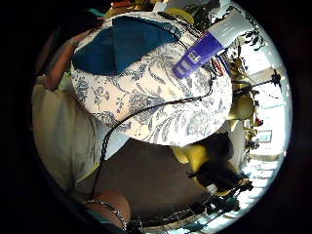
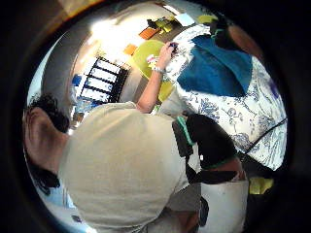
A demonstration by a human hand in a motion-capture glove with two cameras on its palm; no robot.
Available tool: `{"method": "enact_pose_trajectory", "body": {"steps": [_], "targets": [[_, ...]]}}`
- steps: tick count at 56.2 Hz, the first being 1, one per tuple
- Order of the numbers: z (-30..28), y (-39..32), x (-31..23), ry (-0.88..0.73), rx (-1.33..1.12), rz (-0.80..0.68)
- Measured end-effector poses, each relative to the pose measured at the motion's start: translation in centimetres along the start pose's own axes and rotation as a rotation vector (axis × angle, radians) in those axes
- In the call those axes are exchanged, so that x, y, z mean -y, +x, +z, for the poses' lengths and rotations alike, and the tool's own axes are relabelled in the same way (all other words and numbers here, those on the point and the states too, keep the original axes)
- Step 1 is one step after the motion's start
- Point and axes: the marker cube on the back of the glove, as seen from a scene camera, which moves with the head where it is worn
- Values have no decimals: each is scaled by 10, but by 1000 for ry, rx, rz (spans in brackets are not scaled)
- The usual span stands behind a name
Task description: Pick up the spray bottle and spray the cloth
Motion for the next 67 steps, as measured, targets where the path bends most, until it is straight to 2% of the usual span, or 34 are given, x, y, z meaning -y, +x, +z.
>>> {"method": "enact_pose_trajectory", "body": {"steps": [20, 38, 49, 56, 63, 67], "targets": [[6, -3, -8, 11, 32, 57], [-3, 29, -4, 140, 157, 159], [-5, 68, 9, 323, 339, 295], [-7, 99, 23, 532, 588, 396], [-2, 127, 41, 657, 834, 500], [2, 142, 56, 711, 891, 542]]}}
